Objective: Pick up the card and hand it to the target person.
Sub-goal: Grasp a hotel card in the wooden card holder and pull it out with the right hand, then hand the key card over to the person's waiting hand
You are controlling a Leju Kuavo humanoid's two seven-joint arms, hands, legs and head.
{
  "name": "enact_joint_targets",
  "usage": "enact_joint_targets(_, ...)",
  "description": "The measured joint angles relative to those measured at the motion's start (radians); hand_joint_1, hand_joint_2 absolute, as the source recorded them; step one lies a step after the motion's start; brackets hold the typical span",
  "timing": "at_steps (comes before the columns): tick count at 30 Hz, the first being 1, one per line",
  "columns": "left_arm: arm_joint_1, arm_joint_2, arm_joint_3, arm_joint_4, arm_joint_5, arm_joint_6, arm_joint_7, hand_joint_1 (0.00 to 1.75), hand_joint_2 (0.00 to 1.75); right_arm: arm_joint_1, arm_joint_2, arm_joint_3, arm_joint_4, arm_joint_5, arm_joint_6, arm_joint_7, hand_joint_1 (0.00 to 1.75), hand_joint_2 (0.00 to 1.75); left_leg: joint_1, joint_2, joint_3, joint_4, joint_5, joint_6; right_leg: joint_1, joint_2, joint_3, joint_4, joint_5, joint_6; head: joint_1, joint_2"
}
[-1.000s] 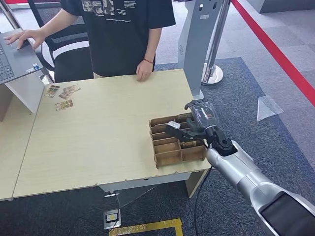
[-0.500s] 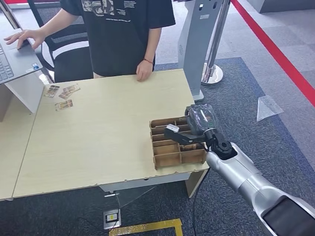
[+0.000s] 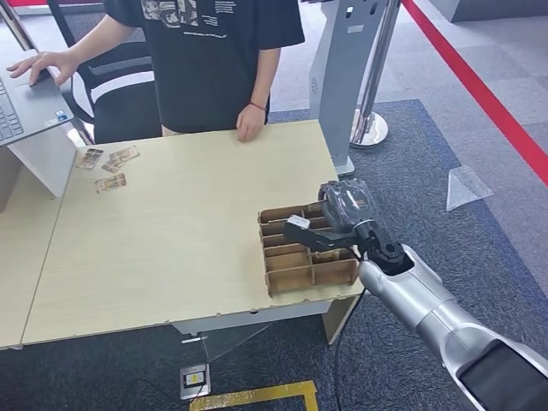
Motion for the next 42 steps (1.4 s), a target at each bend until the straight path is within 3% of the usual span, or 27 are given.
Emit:
enact_joint_targets(7, 0.001, 0.000, 0.000, 0.000, 0.000, -0.004, -0.012, 0.00, 1.75, -0.079, -0.045, -0.006, -0.121, -0.088, 0.157, -0.015, 1.75, 1.75, 0.000, 0.000, 0.000, 0.000, 0.000, 0.000, 0.000, 0.000, 0.000, 0.000, 0.001, 0.001, 0.000, 0.000)
enact_joint_targets(14, 0.002, 0.004, 0.000, 0.000, 0.012, -0.003, -0.023, 0.00, 1.75, -0.320, -0.122, -0.005, -0.306, -0.188, 0.364, 0.038, 1.75, 1.75, -0.002, 0.000, -0.002, 0.001, 0.002, 0.000, -0.002, 0.000, -0.003, 0.001, 0.002, 0.001, 0.000, 0.000)
enact_joint_targets(21, 0.003, 0.006, 0.000, 0.000, 0.024, 0.004, -0.036, 0.00, 1.75, -0.499, -0.192, 0.000, -0.435, -0.279, 0.415, 0.103, 1.75, 1.75, -0.002, 0.000, -0.003, 0.001, 0.001, 0.000, -0.002, 0.000, -0.003, 0.001, 0.002, 0.001, 0.000, 0.000)
enact_joint_targets(26, 0.002, 0.003, 0.000, 0.000, 0.024, 0.006, -0.038, 0.00, 1.75, -0.527, -0.213, 0.013, -0.464, -0.302, 0.330, 0.113, 1.75, 1.75, -0.002, 0.000, -0.003, 0.001, 0.001, 0.000, -0.002, 0.000, -0.003, 0.001, 0.002, 0.001, 0.000, 0.000)
enact_joint_targets(32, 0.000, -0.002, 0.000, 0.000, 0.022, 0.010, -0.035, 0.00, 1.75, -0.481, -0.206, 0.050, -0.428, -0.241, 0.110, 0.104, 1.75, 1.75, -0.001, 0.000, -0.003, 0.001, 0.001, 0.000, -0.002, -0.001, -0.002, 0.001, 0.002, 0.001, 0.000, 0.000)
enact_joint_targets(37, -0.004, -0.006, 0.000, 0.000, 0.018, 0.011, -0.025, 0.00, 1.75, -0.430, -0.162, 0.083, -0.312, -0.159, -0.080, 0.093, 1.75, 1.75, -0.001, -0.001, -0.003, 0.000, 0.001, 0.000, -0.002, -0.001, -0.002, 0.001, 0.002, 0.001, 0.000, 0.000)
enact_joint_targets(42, -0.006, -0.009, 0.000, 0.000, 0.015, 0.012, -0.016, 0.00, 1.75, -0.406, -0.094, 0.117, -0.153, -0.073, -0.189, 0.091, 1.75, 1.75, -0.001, -0.001, -0.004, 0.000, 0.002, 0.000, -0.001, -0.001, -0.002, 0.001, 0.002, 0.001, 0.000, 0.000)
